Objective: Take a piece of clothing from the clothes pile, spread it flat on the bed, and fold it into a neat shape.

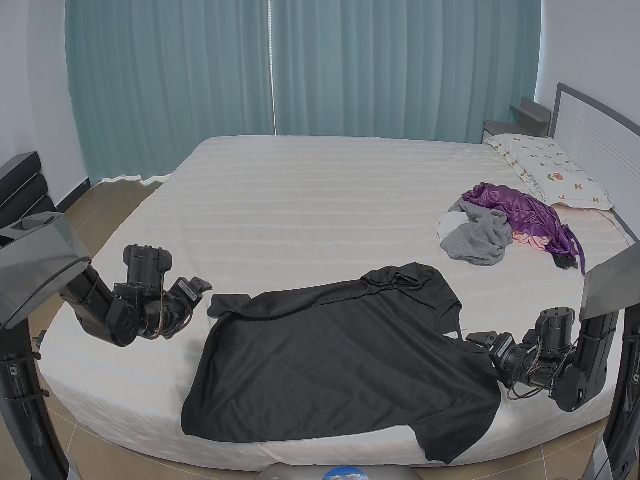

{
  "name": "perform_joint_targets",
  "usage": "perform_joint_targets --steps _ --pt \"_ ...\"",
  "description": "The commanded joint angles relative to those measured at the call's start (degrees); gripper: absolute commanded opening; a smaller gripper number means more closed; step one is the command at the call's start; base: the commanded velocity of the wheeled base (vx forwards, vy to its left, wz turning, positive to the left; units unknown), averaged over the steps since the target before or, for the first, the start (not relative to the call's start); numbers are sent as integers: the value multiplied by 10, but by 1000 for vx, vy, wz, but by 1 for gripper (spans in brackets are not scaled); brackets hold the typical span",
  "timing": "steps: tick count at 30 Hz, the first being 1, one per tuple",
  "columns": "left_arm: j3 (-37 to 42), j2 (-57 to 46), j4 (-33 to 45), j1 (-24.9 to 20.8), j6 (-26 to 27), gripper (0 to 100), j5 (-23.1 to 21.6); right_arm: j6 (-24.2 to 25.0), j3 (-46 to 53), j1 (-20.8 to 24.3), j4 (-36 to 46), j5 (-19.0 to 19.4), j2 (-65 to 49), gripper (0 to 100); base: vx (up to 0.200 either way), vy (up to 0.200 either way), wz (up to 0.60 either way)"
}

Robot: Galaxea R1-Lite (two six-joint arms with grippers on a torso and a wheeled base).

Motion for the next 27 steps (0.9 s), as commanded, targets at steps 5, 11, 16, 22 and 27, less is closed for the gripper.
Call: perform_joint_targets --steps 5,11,16,22,27 --pt "-188 122 42 -2 2 100 -24 31 5 1 -31 10 11 100 0 0 0" --pt "-229 171 39 0 4 100 -17 30 6 4 -30 10 11 100 0 0 0" --pt "-229 177 39 -2 22 100 -1 30 6 6 -30 9 12 100 0 0 0" --pt "-230 195 37 -7 53 100 23 27 6 7 -31 9 15 100 0 0 0" --pt "-240 202 38 -9 53 100 27 27 6 7 -31 9 15 100 0 0 0"
